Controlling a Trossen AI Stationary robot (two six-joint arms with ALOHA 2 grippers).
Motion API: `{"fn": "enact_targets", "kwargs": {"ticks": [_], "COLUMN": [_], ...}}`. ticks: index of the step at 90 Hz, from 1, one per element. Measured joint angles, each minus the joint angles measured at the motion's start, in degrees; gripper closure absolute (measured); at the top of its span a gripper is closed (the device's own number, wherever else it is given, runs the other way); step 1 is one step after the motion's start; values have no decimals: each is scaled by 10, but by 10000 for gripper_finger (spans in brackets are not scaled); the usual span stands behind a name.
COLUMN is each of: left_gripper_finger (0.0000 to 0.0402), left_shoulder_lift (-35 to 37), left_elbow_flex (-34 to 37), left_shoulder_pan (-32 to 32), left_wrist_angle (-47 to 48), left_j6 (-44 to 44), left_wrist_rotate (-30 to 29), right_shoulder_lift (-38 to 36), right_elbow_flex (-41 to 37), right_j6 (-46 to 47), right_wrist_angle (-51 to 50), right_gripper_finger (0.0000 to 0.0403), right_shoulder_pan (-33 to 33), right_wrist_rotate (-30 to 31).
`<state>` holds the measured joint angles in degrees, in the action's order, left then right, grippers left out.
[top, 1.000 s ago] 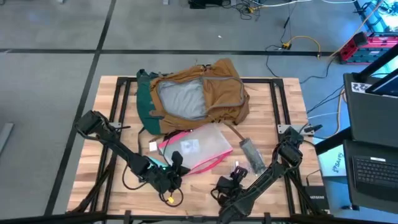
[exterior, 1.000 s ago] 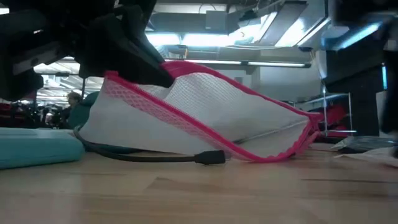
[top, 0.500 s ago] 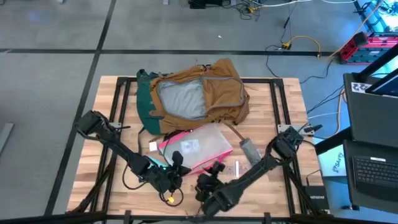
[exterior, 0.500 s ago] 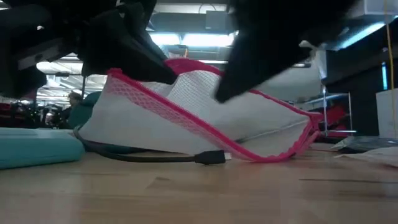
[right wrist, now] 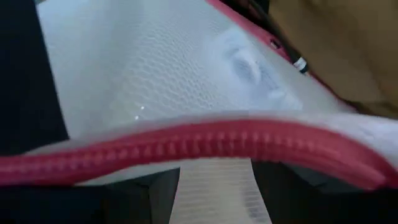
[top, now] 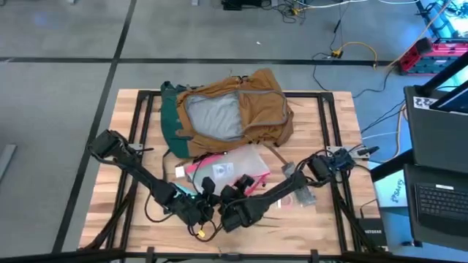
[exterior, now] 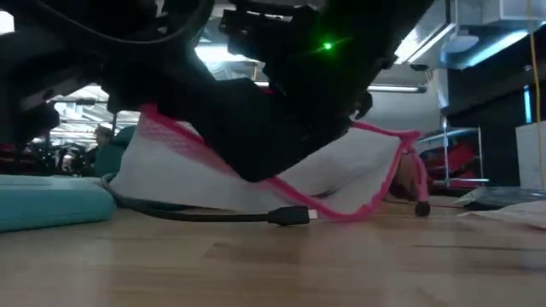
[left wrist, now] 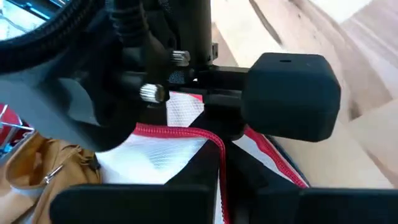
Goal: Unpack backpack
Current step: Remove the blue playing cards from the pink zipper pouch
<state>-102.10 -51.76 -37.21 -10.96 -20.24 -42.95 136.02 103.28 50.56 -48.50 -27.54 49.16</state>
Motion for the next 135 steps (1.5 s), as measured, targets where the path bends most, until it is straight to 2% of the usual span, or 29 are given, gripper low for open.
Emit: {"fn": "enact_targets", "kwargs": {"ticks": [30,57,83,107,115,135], "left_gripper_finger": [402,402,402,402,402,402], "left_shoulder_lift": [1,1,1,1,1,0], "left_elbow_flex": [-4,-4,-4,-3,-3,-3], "left_shoulder_pan": [-2,-17,-18,-18,-18,-18], "left_wrist_angle": [-6,-11,-8,-9,-9,-6], "left_j6": [-4,-29,-29,-32,-32,-32], "left_wrist_rotate": [16,33,34,34,34,34], "right_shoulder_lift": [5,5,4,-23,-42,-113], "right_elbow_flex": [0,0,-43,-104,-133,-266], "right_j6": [-162,-146,-44,-49,-80,-153], "right_wrist_angle": [12,-4,-20,60,101,296], "right_gripper_finger": [221,221,221,221,221,221], "right_shoulder_pan": [-16,-48,-74,-77,-77,-75], "right_wrist_rotate": [-2,8,49,53,52,28]}}
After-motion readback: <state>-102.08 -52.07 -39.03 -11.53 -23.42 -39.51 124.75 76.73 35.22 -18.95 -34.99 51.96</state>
